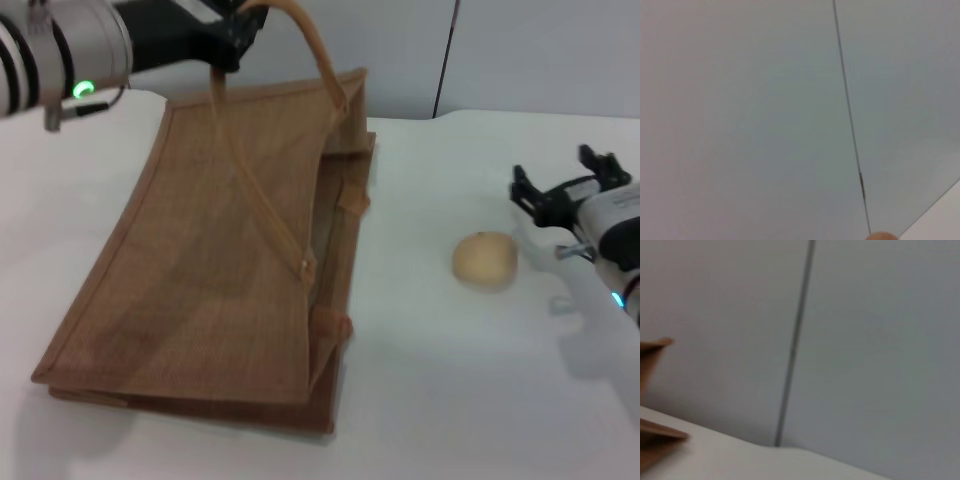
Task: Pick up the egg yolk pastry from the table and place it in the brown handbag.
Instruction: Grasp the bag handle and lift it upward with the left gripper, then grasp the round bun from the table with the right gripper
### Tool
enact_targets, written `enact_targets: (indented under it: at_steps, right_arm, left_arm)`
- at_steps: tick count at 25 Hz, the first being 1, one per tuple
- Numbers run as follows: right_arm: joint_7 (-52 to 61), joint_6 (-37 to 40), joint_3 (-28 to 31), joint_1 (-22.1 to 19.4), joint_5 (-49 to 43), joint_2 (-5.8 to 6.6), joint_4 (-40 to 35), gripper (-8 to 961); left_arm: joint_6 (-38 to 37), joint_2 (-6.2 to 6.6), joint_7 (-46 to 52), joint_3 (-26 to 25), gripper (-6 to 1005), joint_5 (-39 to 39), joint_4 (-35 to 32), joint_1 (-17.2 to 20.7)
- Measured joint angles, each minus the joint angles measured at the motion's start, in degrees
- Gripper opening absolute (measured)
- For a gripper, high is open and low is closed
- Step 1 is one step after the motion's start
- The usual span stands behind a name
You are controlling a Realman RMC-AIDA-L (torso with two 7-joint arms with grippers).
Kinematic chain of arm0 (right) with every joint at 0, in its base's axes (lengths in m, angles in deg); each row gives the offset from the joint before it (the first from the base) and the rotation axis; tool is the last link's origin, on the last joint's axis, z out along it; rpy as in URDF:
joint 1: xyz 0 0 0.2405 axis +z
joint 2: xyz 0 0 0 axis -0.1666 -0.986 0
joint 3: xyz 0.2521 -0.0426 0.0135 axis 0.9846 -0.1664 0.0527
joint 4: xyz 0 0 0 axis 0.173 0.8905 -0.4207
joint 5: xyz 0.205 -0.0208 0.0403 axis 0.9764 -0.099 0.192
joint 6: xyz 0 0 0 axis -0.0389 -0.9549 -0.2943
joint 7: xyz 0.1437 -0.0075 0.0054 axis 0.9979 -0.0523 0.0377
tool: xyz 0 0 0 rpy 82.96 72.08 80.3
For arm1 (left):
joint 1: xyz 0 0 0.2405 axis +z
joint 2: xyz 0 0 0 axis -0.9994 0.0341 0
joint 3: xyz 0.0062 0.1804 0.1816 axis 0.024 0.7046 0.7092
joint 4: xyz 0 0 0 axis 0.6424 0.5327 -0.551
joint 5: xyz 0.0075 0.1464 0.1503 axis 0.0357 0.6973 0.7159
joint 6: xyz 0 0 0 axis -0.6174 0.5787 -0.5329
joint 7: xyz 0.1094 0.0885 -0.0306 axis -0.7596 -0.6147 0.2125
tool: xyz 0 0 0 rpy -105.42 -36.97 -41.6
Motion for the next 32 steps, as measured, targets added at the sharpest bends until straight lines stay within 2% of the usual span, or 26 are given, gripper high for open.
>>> enact_targets:
  at_steps: [3,7,11,14,17,20,32]
  right_arm:
    - [-4.5,3.5,0.9,-2.8,0.0,0.99,-7.4,868]
    - [-8.3,10.2,3.0,-6.9,0.0,3.26,-18.0,868]
    - [-13.9,19.2,6.1,-11.3,0.0,4.43,-27.7,869]
    - [-18.5,25.8,9.0,-14.8,0.0,4.32,-32.6,869]
    - [-21.2,29.4,10.4,-16.3,0.0,3.48,-33.1,869]
    - [-21.9,31.0,10.9,-16.4,0.0,2.99,-31.9,869]
    - [-22.7,35.1,10.1,-15.3,0.0,2.27,-29.8,870]
  left_arm:
    - [2.7,-0.09,3.3,-0.7,127,4.0,-4.5,-0.1]
    - [5.4,-0.09,5.2,-1.3,127,5.9,-7.6,-0.5]
    - [8.0,-0.05,5.7,-2.6,127,6.2,-9.3,-0.6]
    - [9.3,-0.07,5.8,-3.6,127,6.4,-10.5,-0.6]
    - [10.0,-0.14,5.9,-4.2,127,7.1,-11.2,-0.6]
    - [10.2,-0.15,6.4,-4.2,127,7.7,-11.7,-0.7]
    - [11.5,-0.04,6.6,-4.4,127,7.8,-12.5,-1.2]
